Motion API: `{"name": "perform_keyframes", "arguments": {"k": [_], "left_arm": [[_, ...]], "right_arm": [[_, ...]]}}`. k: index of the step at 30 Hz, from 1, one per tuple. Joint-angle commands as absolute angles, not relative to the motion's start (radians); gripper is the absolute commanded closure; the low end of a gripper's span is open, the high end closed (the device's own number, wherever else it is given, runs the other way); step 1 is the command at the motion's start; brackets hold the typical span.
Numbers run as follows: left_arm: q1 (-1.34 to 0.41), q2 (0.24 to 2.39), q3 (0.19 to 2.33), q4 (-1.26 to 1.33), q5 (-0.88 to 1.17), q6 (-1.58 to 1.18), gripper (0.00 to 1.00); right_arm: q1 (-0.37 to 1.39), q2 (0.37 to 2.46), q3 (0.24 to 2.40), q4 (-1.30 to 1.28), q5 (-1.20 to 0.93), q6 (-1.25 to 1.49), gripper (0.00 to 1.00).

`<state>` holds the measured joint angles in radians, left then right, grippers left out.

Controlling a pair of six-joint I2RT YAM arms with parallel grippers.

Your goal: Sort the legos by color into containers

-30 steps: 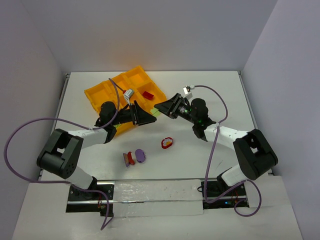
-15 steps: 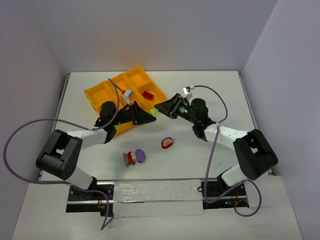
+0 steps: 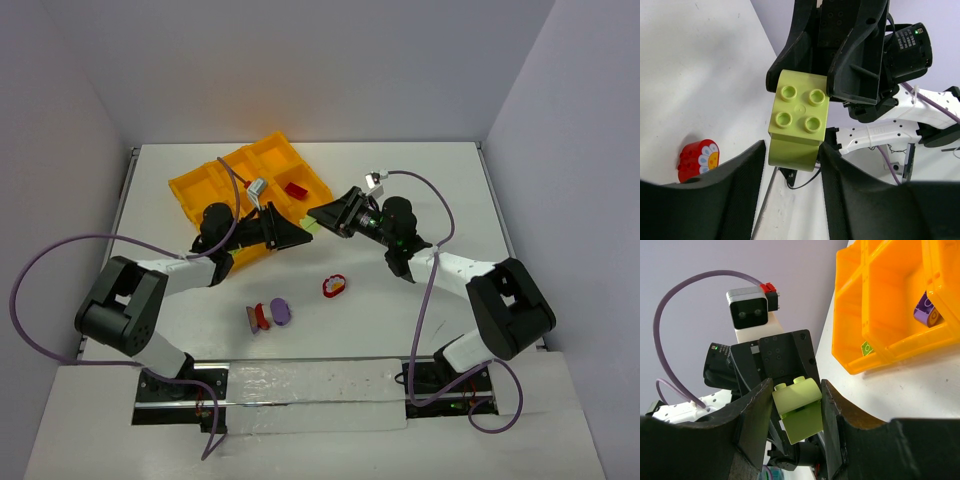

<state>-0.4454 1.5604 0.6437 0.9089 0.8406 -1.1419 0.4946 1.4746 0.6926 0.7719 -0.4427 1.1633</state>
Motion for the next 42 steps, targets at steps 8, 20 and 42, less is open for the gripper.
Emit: {"name": "perform_keyframes", "arguments": {"k": [8, 20, 42], "left_arm": [[-0.436, 1.549, 0.671, 1.010, 0.835, -1.164, 1.00], [-0.419, 1.504, 0.644, 0.977, 0.857, -1.148, 1.00], [-0.419, 1.519, 0.673, 0.963, 0.919, -1.144, 1.00]], "right_arm": [[0.490, 1.481, 0.693, 0.850, -0.468, 1.161, 1.00], [0.483, 1.493, 0.708, 0.848, -0.545, 1.122, 1.00], [0.483, 1.534, 0.765, 0.850, -0.738, 1.043, 0.55]]}}
